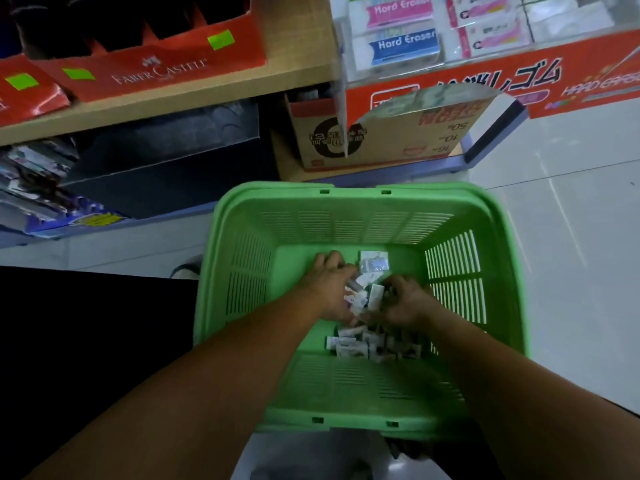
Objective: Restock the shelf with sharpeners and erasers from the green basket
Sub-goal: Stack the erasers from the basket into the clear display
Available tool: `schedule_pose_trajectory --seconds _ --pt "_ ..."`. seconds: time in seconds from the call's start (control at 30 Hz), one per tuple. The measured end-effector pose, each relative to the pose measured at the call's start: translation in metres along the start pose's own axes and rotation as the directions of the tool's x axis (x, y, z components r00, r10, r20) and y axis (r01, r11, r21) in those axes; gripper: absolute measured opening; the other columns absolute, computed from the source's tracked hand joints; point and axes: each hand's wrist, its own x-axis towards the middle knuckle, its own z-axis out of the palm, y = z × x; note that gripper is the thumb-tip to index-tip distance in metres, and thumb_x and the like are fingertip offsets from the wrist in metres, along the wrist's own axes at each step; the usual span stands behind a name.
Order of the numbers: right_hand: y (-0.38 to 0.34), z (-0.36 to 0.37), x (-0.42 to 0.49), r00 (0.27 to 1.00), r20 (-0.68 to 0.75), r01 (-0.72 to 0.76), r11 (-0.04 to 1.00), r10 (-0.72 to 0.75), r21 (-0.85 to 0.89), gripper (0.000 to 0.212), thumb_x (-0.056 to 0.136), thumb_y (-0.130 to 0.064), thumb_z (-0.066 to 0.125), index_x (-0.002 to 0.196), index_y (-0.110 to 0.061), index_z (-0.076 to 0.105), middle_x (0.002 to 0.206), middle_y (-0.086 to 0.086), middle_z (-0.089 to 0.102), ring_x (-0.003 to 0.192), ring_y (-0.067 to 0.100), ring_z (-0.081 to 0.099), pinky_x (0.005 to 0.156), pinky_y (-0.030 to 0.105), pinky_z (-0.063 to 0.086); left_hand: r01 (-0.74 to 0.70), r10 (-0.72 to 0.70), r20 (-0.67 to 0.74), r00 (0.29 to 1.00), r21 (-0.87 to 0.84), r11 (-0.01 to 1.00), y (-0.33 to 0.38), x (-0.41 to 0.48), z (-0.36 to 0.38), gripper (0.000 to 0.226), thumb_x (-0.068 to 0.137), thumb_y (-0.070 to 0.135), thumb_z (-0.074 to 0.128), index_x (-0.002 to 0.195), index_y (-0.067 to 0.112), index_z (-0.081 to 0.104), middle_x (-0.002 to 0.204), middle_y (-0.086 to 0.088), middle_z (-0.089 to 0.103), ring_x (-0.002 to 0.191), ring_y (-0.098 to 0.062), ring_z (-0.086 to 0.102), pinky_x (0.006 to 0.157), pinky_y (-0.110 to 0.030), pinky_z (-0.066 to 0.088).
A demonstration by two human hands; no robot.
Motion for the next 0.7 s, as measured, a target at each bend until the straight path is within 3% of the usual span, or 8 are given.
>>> schedule_pose_trajectory --seconds 0.07,0.17,0.2,0.27,0.37,0.47,0.6,0.7 --pt "0.003 0.006 -0.006 1.000 -0.015 -0.009 1.000 0.009 0.004 0.102 0.065 -0.047 0.096 0.149 -0.027 0.042 0.151 0.008 0.038 0.135 0.036 0.048 0.112 0.050 0.048 -0.013 0.014 -0.014 1.000 0.026 1.000 0.001 -0.009 0.009 0.090 0.067 0.055 0.088 0.144 0.030 0.049 0.142 0.000 0.038 0.133 -0.027 0.030 0.113 -0.042 0.036" --pt "0.010 0.019 -0.015 0.996 0.086 -0.022 0.995 0.013 0.095 0.096 0.066 -0.033 0.098 0.142 -0.029 0.040 0.135 0.008 0.059 0.111 0.029 0.065 0.086 0.038 0.061 0.011 -0.011 0.003 1.000 -0.008 1.000 0.000 -0.021 0.024 0.097 0.068 0.054 0.088 0.151 0.031 0.041 0.138 -0.002 0.049 0.129 -0.028 0.034 0.105 -0.041 0.040" --pt "0.012 0.024 -0.019 0.994 0.108 -0.012 0.995 0.002 0.095 0.095 0.065 -0.033 0.099 0.138 -0.033 0.038 0.131 0.009 0.062 0.107 0.028 0.068 0.083 0.040 0.063 0.031 -0.030 0.010 0.999 -0.035 0.999 -0.001 -0.024 0.028 0.099 0.068 0.054 0.088 0.151 0.031 0.040 0.136 -0.003 0.052 0.128 -0.028 0.035 0.103 -0.040 0.041" --pt "0.014 0.033 -0.019 0.998 0.051 0.023 0.999 -0.024 0.024 0.096 0.058 -0.049 0.099 0.132 -0.044 0.038 0.136 0.011 0.059 0.117 0.032 0.062 0.100 0.051 0.057 0.069 -0.068 0.016 0.998 -0.066 0.995 -0.008 -0.030 0.031 0.100 0.067 0.057 0.088 0.150 0.032 0.039 0.136 -0.004 0.055 0.126 -0.029 0.037 0.100 -0.039 0.041" --pt "0.008 0.032 -0.023 0.999 0.014 0.040 0.988 -0.038 -0.147 0.110 0.051 -0.071 0.091 0.143 -0.042 0.038 0.148 0.009 0.041 0.140 0.039 0.035 0.118 0.062 0.035 0.107 -0.100 0.059 0.993 -0.130 0.986 -0.019 -0.039 0.029 0.095 0.069 0.058 0.087 0.149 0.032 0.042 0.142 -0.006 0.054 0.129 -0.031 0.042 0.104 -0.040 0.040" --pt "0.005 0.022 -0.026 0.997 0.071 0.040 0.997 -0.035 -0.066 0.117 0.039 -0.070 0.095 0.137 -0.037 0.042 0.144 0.005 0.046 0.133 0.034 0.045 0.114 0.058 0.043 0.157 -0.142 0.089 0.986 -0.189 0.969 -0.023 -0.045 0.025 0.089 0.070 0.057 0.087 0.146 0.034 0.046 0.143 -0.008 0.044 0.136 -0.033 0.034 0.110 -0.046 0.039" --pt "0.006 0.013 -0.029 0.991 0.131 -0.008 0.996 -0.004 0.086 0.107 0.039 -0.043 0.104 0.126 -0.029 0.042 0.118 0.005 0.062 0.111 0.031 0.062 0.101 0.049 0.057 0.173 -0.124 0.172 0.977 -0.302 0.938 -0.018 -0.045 0.017 0.084 0.062 0.044 0.097 0.130 0.027 0.050 0.131 0.000 0.054 0.118 -0.023 0.052 0.101 -0.040 0.050" --pt "0.005 0.012 -0.030 0.985 0.171 -0.021 0.992 -0.001 0.123 0.116 0.030 -0.041 0.105 0.127 -0.030 0.042 0.122 0.007 0.063 0.116 0.035 0.063 0.099 0.053 0.057 0.213 -0.123 0.250 0.960 -0.375 0.902 -0.011 -0.047 0.016 0.089 0.063 0.036 0.098 0.130 0.028 0.040 0.132 -0.001 0.053 0.112 -0.022 0.058 0.098 -0.042 0.054"
